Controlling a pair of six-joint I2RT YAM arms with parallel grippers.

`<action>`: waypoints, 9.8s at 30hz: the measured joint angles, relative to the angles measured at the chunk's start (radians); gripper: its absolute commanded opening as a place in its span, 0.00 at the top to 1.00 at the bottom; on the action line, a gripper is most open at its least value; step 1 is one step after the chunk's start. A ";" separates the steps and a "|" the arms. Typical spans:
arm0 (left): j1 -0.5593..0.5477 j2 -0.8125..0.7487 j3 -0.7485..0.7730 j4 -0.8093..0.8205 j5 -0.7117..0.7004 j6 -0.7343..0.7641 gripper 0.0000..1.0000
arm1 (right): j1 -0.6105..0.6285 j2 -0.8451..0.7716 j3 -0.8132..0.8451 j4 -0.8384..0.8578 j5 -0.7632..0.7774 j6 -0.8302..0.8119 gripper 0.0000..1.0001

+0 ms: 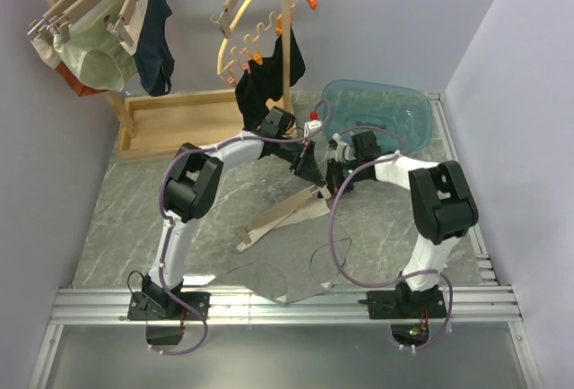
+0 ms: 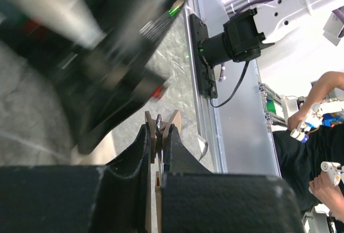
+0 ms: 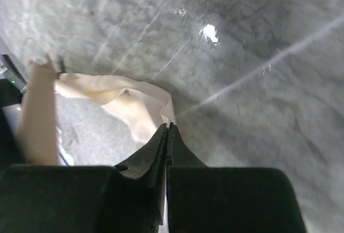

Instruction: Clip the underwear to the hanger

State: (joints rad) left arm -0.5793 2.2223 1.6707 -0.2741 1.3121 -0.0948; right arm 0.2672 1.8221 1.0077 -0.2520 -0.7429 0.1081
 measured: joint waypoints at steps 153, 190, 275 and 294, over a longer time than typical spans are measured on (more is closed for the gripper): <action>0.564 -0.980 -0.612 -0.158 -0.317 0.003 0.01 | 0.475 0.063 0.270 -0.352 0.426 -0.713 0.46; 0.673 -0.975 -0.624 -0.216 -0.397 -0.079 0.01 | 0.507 -0.067 0.230 -0.315 0.501 -0.789 1.00; 0.615 -1.126 -0.251 -0.710 -0.948 0.178 1.00 | 0.624 -0.743 0.023 -0.023 1.040 -1.041 0.00; 0.621 -0.724 0.318 -0.618 -1.048 0.184 1.00 | 0.602 -0.742 0.024 -0.057 1.015 -0.982 0.00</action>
State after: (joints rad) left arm 0.0418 1.4982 1.9884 -0.8917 0.2642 0.0895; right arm 0.8696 1.0805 1.0321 -0.3088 0.2718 -0.8738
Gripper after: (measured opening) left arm 0.146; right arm 0.998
